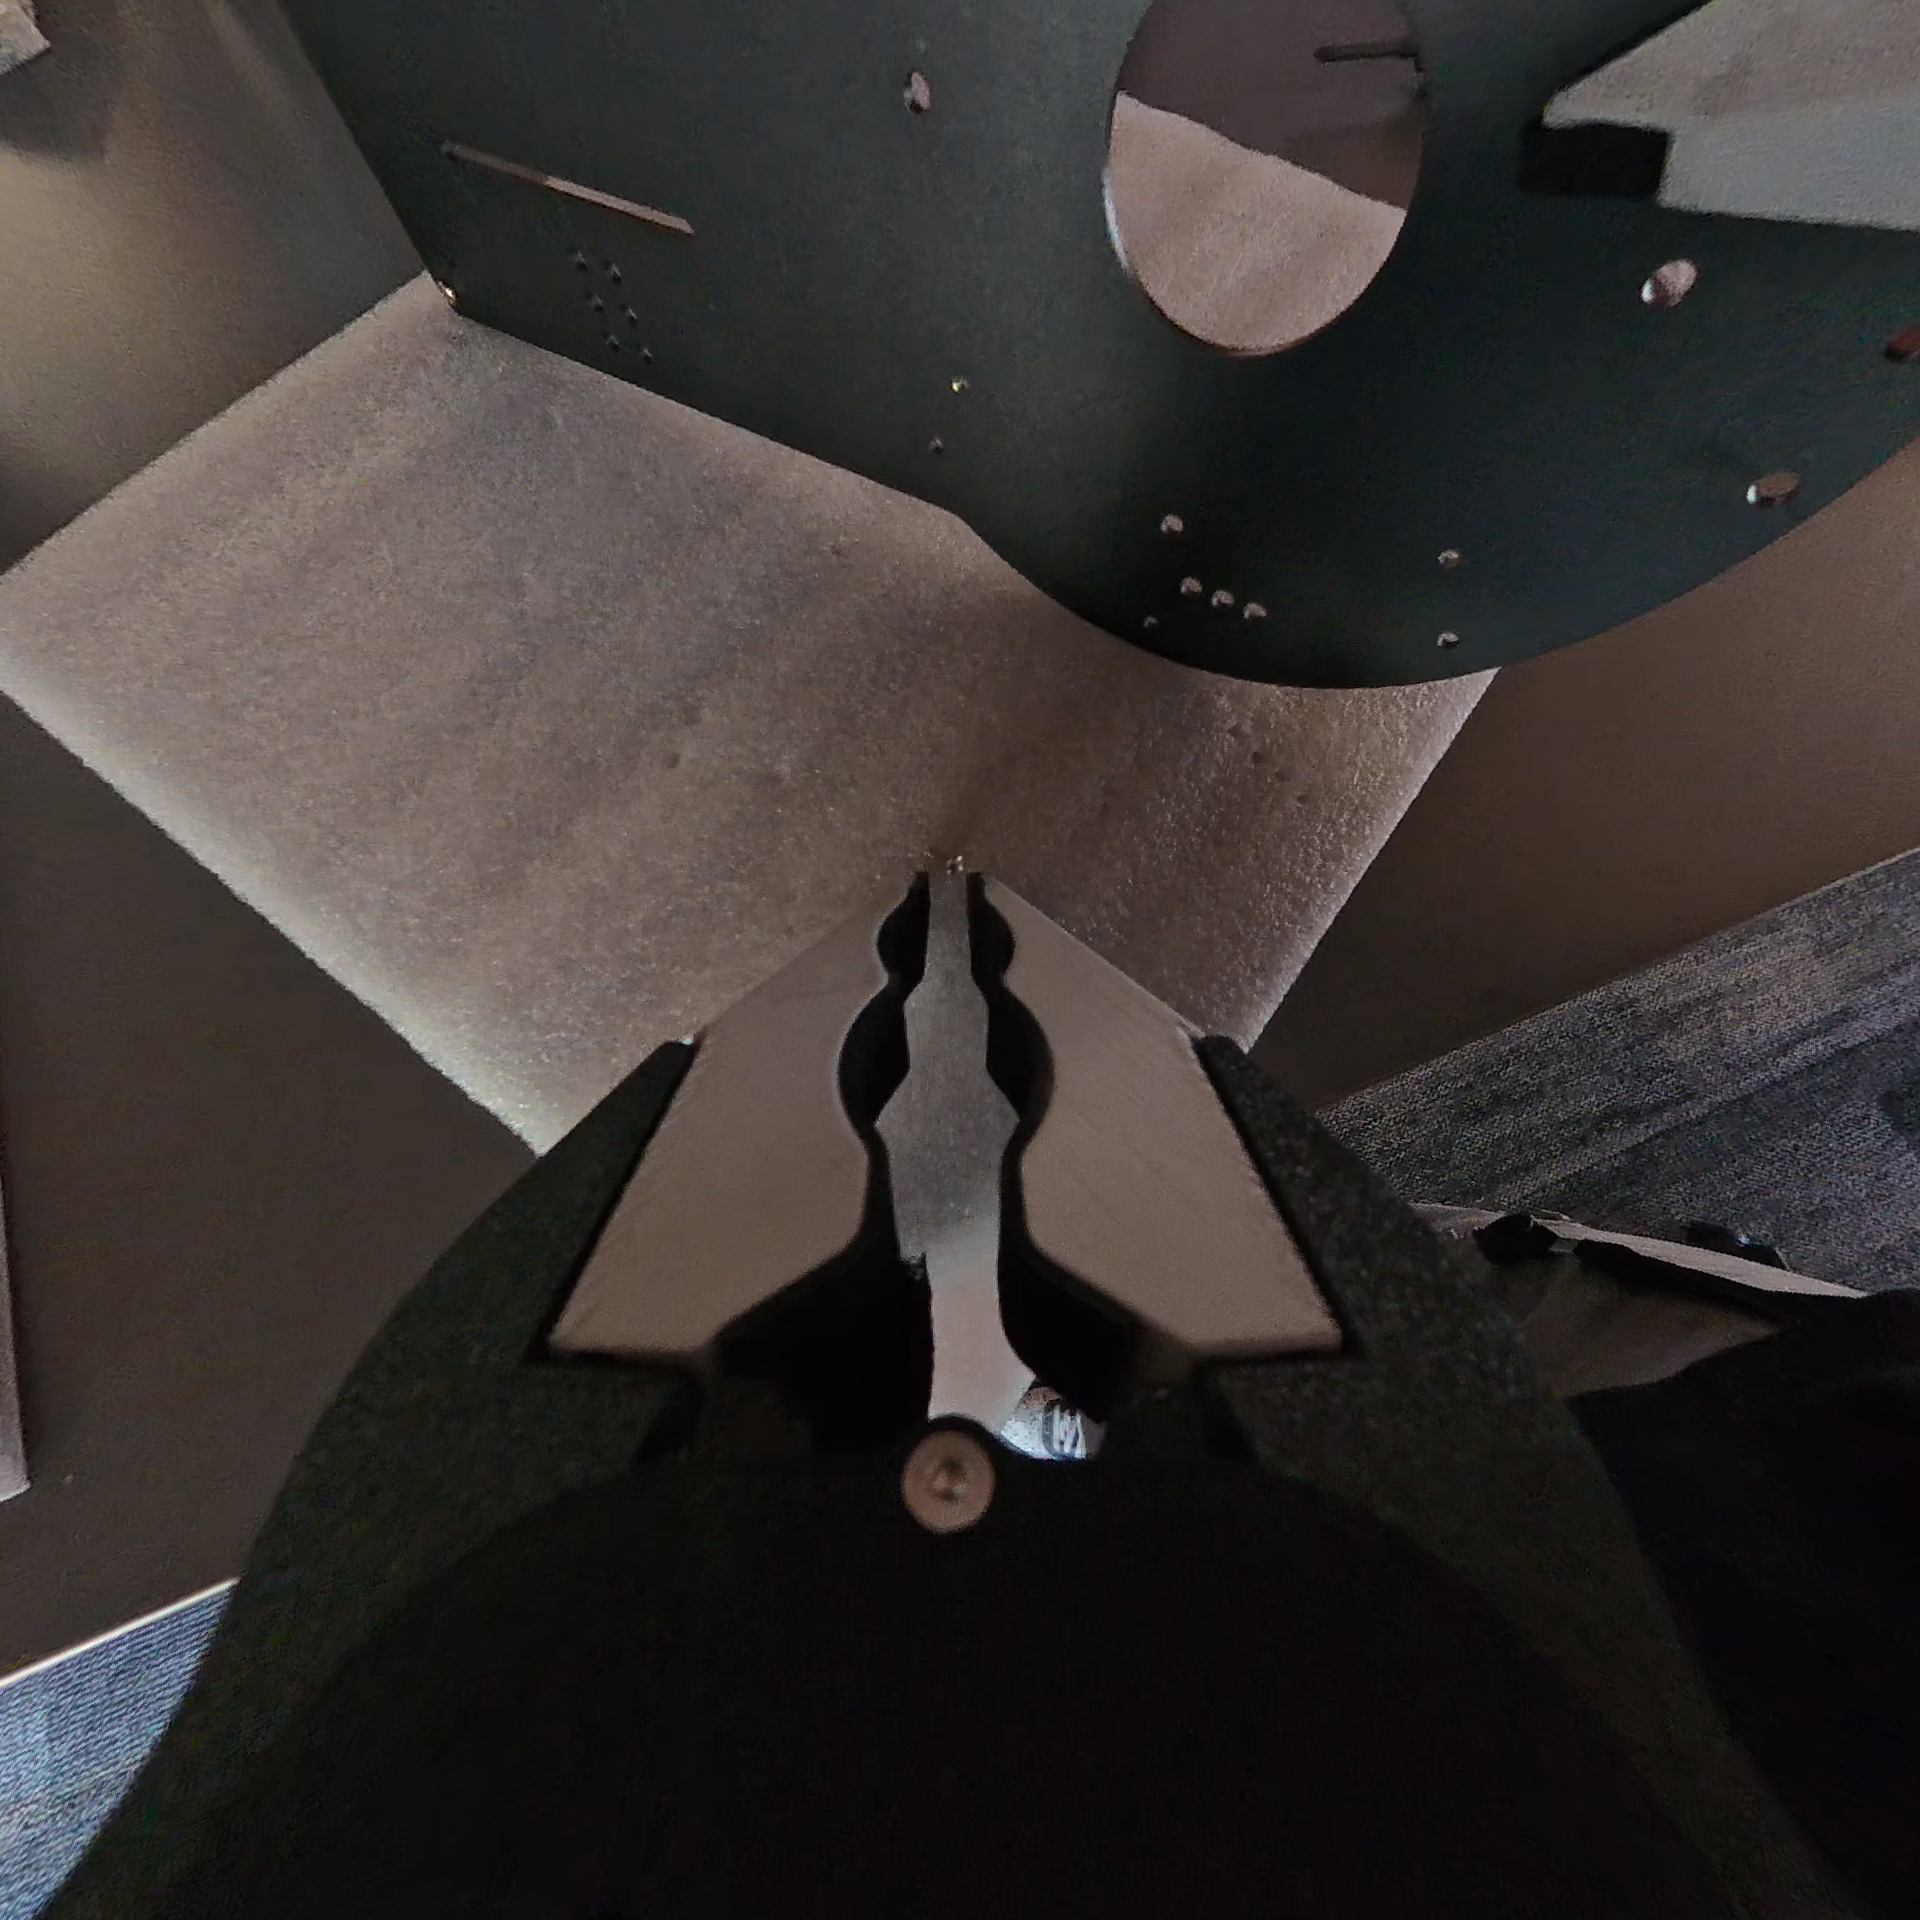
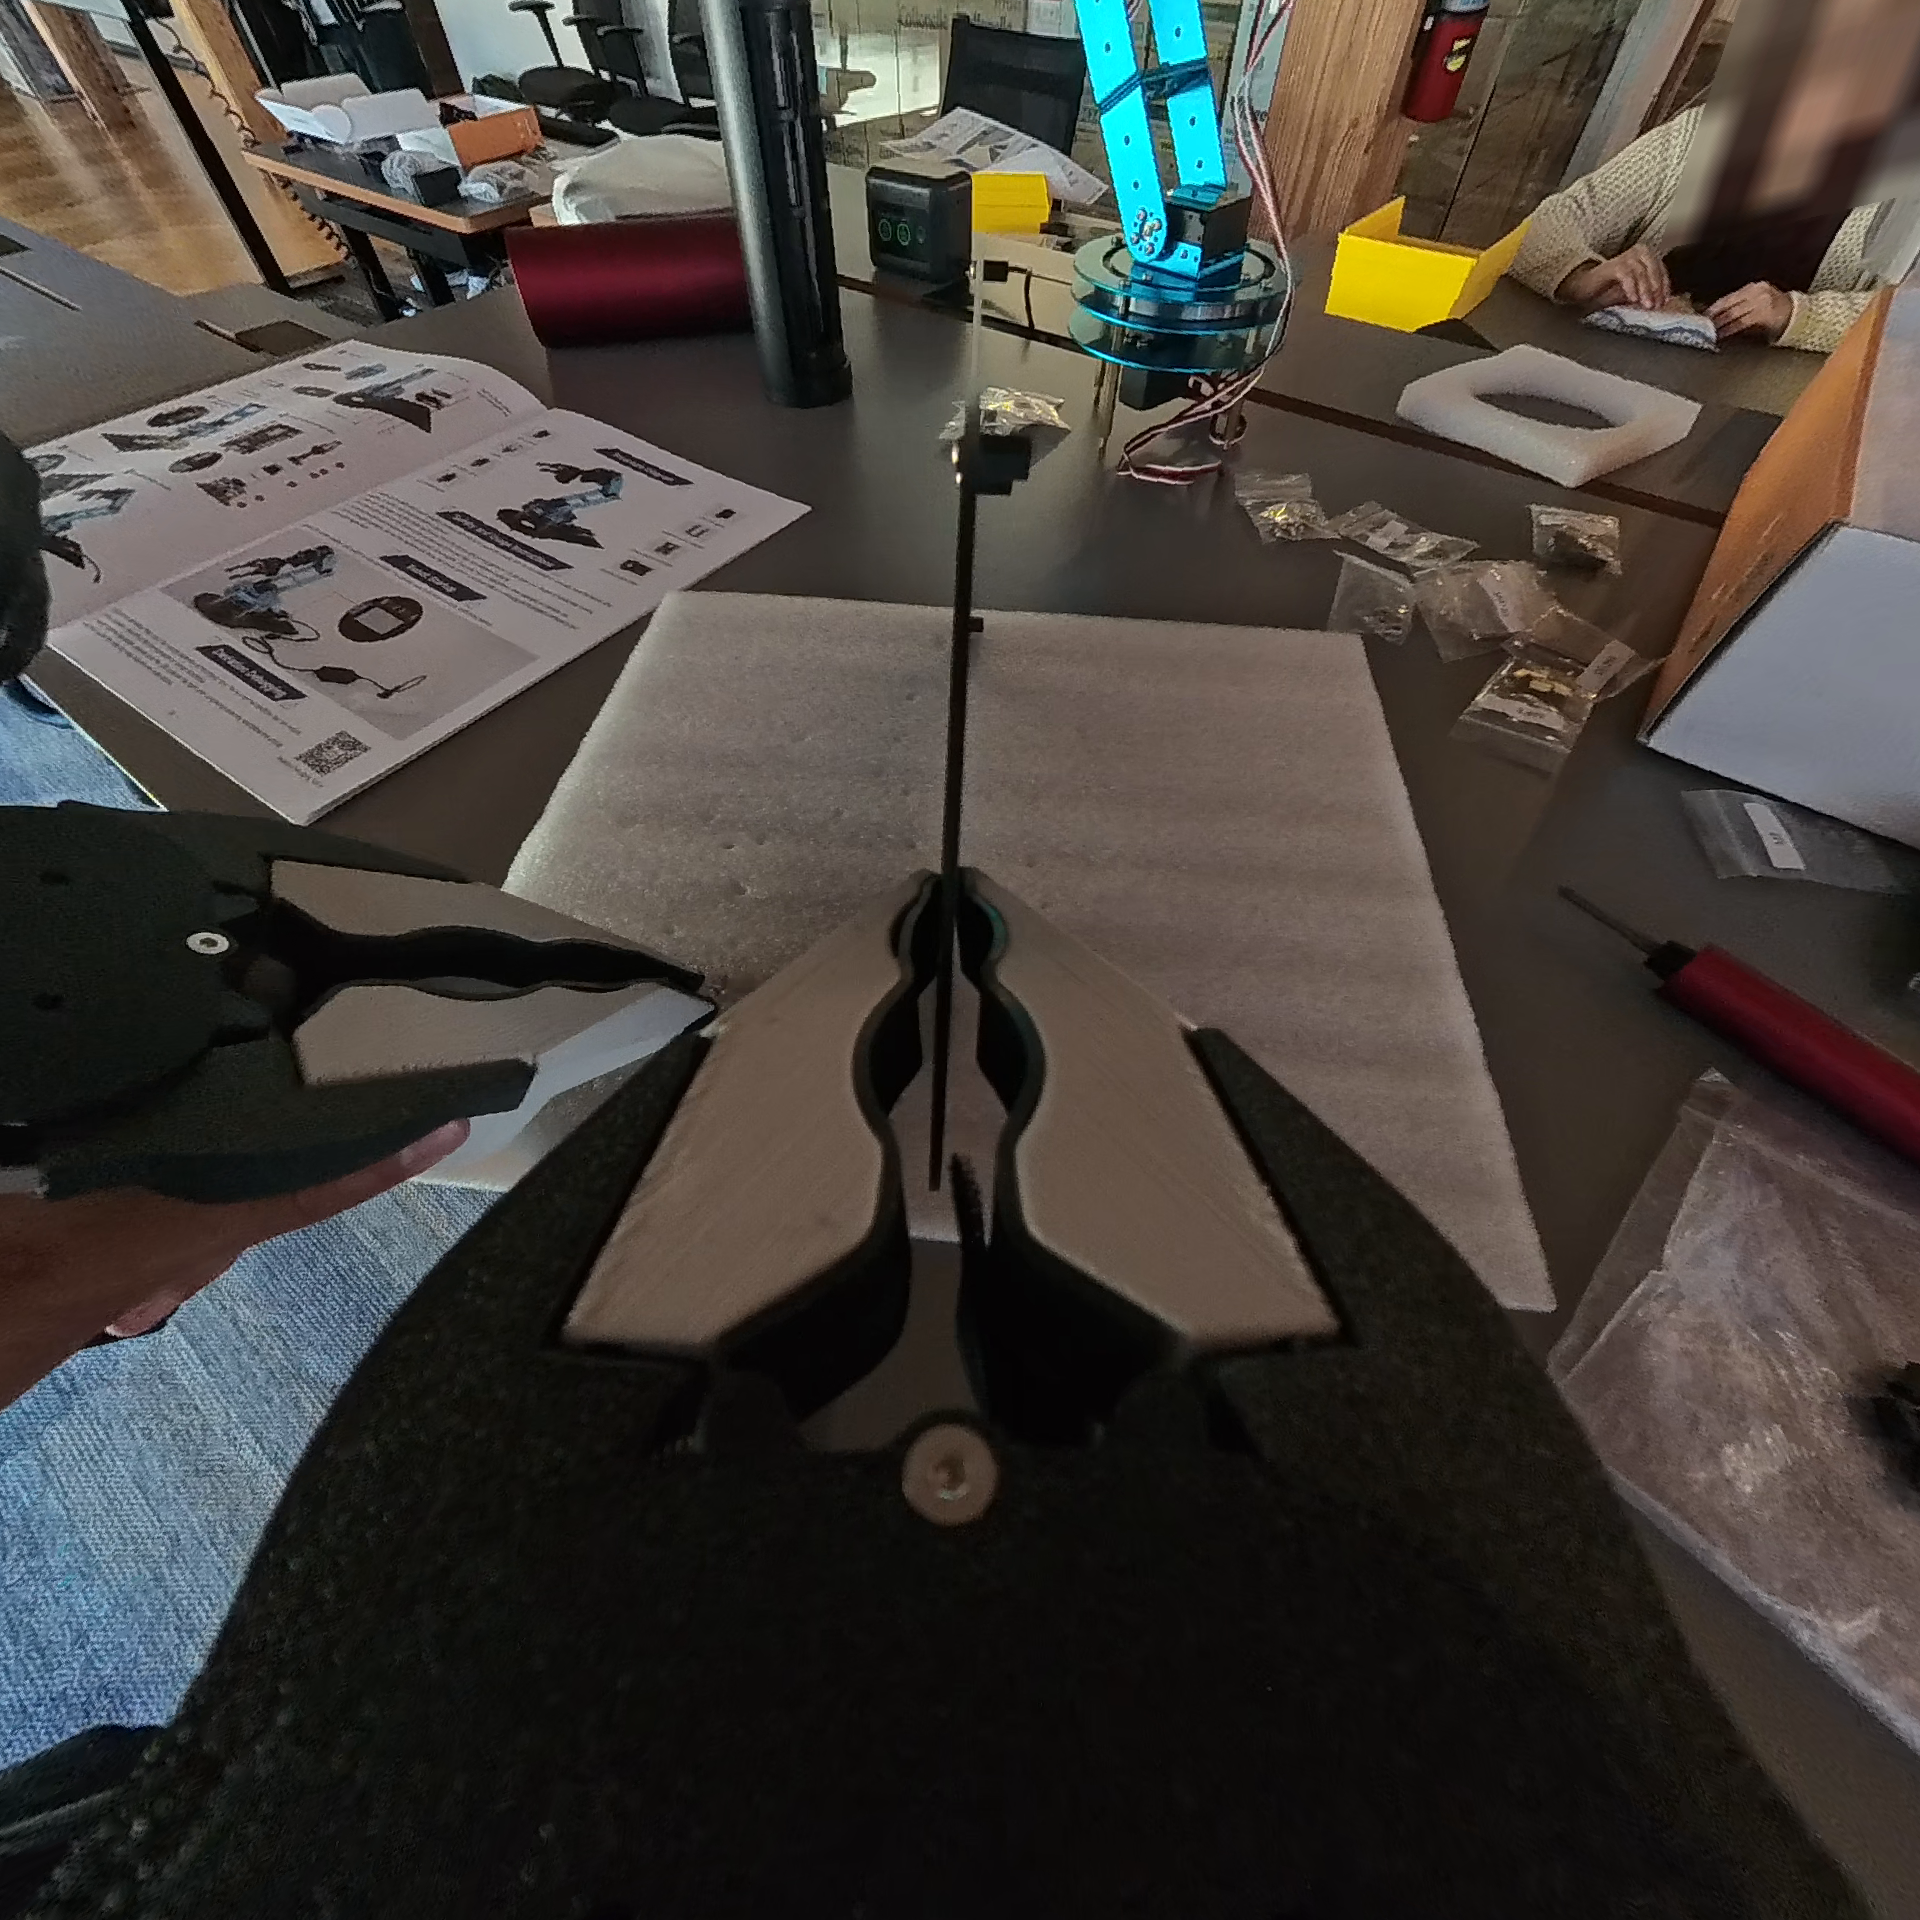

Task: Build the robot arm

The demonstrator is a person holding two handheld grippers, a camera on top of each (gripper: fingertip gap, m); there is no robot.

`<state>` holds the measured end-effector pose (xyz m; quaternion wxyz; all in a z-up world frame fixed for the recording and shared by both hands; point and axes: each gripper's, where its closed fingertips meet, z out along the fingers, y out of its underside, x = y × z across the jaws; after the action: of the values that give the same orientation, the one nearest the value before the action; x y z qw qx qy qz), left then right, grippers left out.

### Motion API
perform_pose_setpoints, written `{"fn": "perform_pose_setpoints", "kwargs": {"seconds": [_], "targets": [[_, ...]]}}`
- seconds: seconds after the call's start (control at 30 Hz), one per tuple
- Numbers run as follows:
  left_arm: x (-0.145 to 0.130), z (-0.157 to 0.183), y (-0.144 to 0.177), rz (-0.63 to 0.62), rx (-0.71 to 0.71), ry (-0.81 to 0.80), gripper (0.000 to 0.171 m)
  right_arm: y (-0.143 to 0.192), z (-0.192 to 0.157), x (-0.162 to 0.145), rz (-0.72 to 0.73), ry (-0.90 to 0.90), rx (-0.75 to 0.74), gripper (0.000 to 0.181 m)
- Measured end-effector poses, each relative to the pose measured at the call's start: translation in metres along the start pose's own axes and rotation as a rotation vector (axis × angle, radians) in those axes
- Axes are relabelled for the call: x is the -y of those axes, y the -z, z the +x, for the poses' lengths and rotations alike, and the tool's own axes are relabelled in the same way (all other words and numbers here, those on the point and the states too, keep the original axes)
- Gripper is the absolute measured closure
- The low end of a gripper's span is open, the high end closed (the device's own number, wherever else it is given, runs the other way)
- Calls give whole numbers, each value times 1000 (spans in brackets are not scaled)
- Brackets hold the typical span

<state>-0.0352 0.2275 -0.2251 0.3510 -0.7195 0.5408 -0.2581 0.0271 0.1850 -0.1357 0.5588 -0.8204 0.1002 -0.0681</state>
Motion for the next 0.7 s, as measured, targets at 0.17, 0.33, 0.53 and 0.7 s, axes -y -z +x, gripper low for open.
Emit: {"fn": "perform_pose_setpoints", "kwargs": {"seconds": [0.17,0.33,0.53,0.7], "targets": [[1,-4,-1,-6,24,54,157,0,-1,0,-4,1,1,180],[4,-1,-2,5,14,134,147,0,-1,0,-5,4,1,180],[10,-8,-5,39,85,168,138,0,-3,0,-6,10,2,180],[8,-13,-6,44,129,120,142,0,-2,0,-8,8,2,180]]}}
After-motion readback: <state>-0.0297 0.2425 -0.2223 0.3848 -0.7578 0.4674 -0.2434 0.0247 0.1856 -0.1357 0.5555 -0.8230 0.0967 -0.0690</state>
